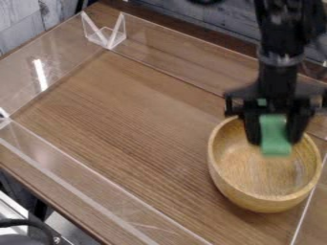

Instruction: Remove the green block from inside the brown bowl and put it on the table

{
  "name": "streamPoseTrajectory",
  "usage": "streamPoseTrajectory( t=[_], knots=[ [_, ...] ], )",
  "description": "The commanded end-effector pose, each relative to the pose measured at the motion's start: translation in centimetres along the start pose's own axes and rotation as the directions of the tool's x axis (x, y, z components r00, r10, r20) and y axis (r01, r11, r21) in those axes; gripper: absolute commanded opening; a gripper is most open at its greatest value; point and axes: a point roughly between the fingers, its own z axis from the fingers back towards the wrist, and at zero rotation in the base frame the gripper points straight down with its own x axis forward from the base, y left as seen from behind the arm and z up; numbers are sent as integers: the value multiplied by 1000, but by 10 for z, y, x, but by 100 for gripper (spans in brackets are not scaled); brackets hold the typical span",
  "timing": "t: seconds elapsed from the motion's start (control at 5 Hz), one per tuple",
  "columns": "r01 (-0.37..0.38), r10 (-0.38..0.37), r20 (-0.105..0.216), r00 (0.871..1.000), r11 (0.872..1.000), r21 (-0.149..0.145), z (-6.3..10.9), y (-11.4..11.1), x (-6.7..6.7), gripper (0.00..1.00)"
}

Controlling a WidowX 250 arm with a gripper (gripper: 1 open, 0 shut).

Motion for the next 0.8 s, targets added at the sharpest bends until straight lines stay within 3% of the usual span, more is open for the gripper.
streamPoseTrajectory(
  t=[0.0,0.2,0.4,0.6],
  knots=[
    [-10,16,104,994,998,-58,49,-1,38,0],
    [-49,59,156,986,997,-64,76,18,66,0],
    [-95,108,186,977,992,-78,79,27,78,0],
    [-131,149,207,967,987,-98,72,21,81,0]
  ],
)
